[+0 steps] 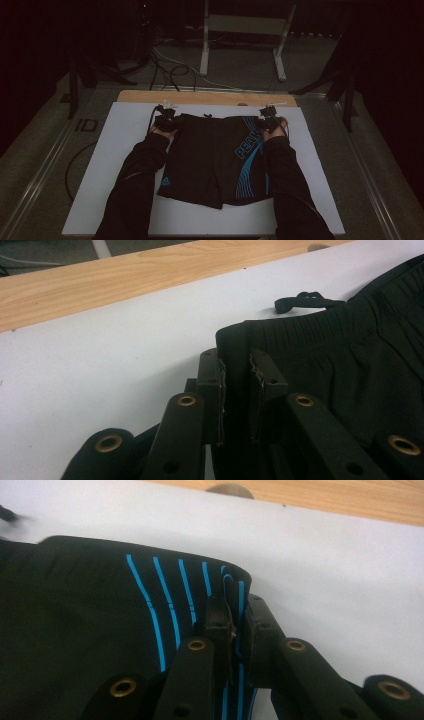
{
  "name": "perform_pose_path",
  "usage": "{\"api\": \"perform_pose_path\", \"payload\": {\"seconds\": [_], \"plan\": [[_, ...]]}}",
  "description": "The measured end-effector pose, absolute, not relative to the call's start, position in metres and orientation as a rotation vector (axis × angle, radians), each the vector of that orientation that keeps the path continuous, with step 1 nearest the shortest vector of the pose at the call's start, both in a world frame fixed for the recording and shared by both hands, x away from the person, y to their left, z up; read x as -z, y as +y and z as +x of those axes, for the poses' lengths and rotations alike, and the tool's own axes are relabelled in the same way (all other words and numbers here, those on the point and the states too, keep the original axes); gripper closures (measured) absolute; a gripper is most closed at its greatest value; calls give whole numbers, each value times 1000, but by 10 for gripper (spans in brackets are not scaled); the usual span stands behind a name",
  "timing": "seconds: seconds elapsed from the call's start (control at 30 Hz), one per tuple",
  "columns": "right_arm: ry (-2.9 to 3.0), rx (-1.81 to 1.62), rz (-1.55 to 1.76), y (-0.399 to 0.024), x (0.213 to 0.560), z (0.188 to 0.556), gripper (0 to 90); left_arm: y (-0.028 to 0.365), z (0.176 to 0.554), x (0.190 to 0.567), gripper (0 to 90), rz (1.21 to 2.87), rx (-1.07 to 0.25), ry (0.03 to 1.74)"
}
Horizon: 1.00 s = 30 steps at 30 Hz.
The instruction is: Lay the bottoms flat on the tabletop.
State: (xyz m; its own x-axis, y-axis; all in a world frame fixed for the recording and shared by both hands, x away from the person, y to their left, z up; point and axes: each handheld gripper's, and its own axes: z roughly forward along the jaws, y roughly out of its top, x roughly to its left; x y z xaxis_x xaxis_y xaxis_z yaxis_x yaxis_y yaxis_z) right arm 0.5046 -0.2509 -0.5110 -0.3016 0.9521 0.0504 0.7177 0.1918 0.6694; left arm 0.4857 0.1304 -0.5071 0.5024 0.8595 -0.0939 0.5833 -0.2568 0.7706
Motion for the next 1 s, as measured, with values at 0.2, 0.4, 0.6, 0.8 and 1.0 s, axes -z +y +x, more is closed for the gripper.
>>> {"api": "perform_pose_path", "payload": {"seconds": [0.2,0.4,0.6,0.8,1.0], "plan": [[2102,-864,1555,-250,517,508,833,131,484,508,786,1930,-459,1209],[2106,-866,1537,-248,518,512,831,130,483,510,786,1941,-471,1224],[2078,-848,1533,-245,521,511,803,129,483,517,739,1937,-483,1299],[2063,-886,1542,-246,517,510,607,133,484,517,597,1946,-465,1320],[2080,-966,1518,-244,512,506,353,136,485,514,172,1961,-431,1354]]}}
